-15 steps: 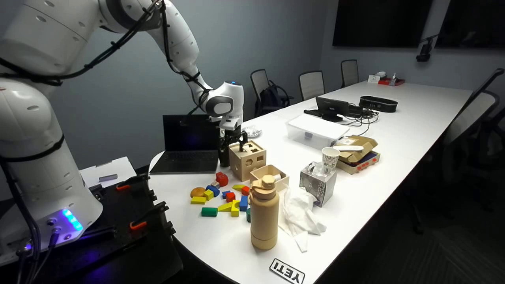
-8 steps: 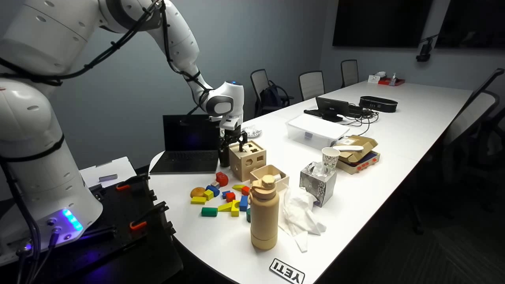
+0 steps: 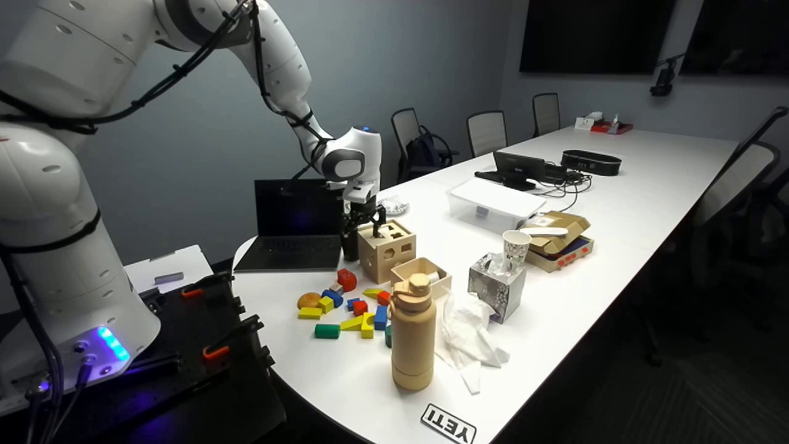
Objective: Move the shapes cube to the left next to the laptop
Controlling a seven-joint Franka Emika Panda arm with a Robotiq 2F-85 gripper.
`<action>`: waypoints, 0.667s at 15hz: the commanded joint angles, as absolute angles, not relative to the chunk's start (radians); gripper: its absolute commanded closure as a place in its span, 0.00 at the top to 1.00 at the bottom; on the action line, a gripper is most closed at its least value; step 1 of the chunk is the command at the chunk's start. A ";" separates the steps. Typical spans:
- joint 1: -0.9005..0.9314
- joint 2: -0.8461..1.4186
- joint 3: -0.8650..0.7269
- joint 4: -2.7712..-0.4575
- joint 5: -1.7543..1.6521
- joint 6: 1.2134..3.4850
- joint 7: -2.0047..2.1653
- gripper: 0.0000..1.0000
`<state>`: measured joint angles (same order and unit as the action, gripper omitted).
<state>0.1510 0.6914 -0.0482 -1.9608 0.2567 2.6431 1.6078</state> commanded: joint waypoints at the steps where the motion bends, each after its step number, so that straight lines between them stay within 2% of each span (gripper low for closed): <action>1: 0.139 0.675 -0.027 -1.973 0.282 2.596 1.610 1.00; 10: 0.115 0.667 0.012 -1.986 0.304 2.539 1.590 1.00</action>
